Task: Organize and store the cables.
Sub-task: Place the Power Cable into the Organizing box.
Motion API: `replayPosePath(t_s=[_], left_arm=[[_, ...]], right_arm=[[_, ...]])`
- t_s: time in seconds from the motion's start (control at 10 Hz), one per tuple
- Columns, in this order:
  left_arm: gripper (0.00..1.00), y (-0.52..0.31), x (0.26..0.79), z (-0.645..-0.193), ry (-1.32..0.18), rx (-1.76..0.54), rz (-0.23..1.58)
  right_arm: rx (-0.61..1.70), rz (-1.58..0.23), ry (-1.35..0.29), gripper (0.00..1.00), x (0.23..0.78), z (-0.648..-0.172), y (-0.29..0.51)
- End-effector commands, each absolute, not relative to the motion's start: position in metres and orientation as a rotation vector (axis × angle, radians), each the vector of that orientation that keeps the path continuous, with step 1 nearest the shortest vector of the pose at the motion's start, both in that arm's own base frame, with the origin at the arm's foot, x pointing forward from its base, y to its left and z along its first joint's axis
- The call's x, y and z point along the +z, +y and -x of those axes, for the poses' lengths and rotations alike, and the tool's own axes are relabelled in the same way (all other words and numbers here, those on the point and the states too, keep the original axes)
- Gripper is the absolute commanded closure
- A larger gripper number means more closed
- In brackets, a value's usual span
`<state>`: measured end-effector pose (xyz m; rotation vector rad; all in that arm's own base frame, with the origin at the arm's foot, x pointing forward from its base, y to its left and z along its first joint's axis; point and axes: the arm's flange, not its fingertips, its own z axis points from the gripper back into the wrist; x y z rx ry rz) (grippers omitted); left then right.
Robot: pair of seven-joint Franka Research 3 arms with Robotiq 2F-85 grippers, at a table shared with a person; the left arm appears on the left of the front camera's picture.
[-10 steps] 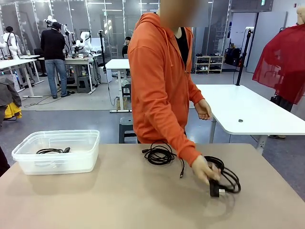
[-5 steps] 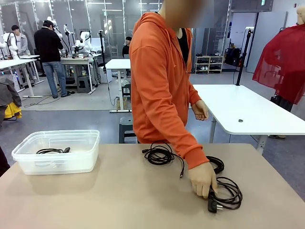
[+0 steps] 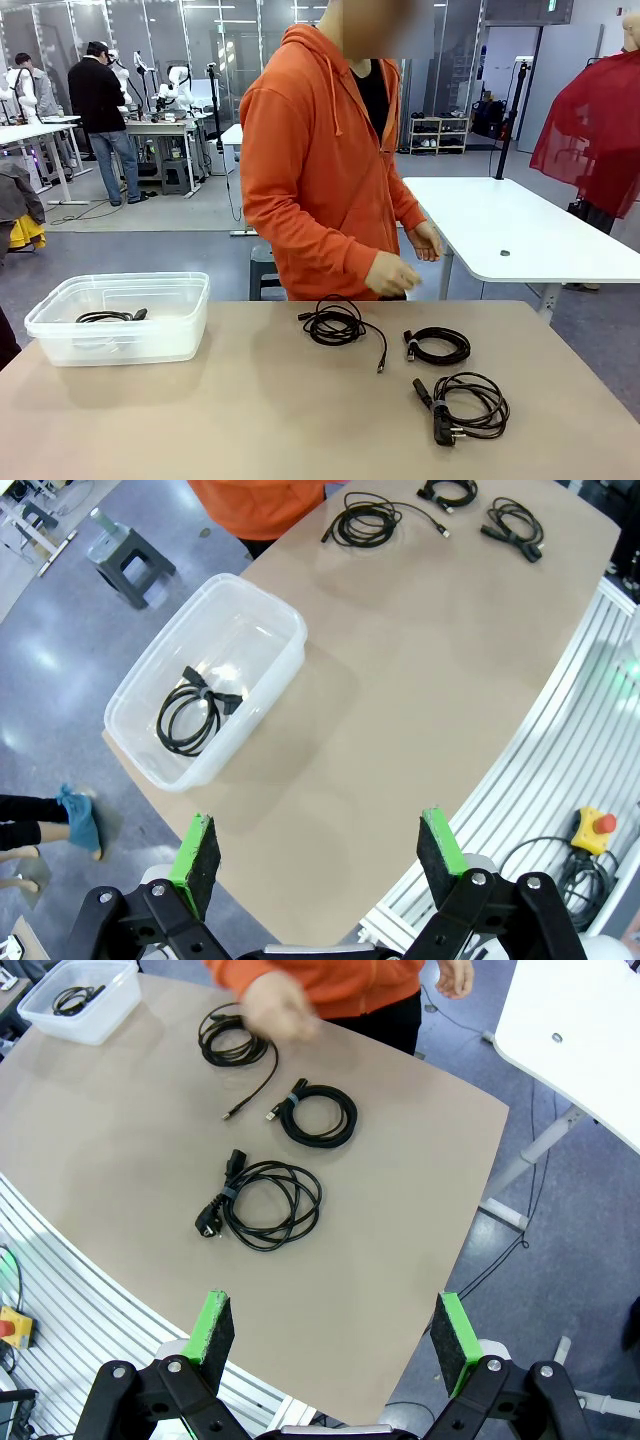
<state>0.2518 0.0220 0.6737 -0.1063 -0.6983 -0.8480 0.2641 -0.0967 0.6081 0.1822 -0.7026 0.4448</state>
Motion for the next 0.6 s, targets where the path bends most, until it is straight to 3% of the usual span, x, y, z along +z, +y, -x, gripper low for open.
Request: replayPosePath(t_s=[0.0,0.5], left_arm=[[0.0,0.0234,0.675,-0.2509,-0.7,-0.851,0.101],[0.0,0.0234,0.675,-0.2509,-0.7,-0.851,0.101]], right_arm=[[0.446,-0.179,-0.702,0.0,0.6089,-0.2645,-0.0961],[0.445,-0.182,-0.703,0.0,0.6081,-0.2641,-0.0967]])
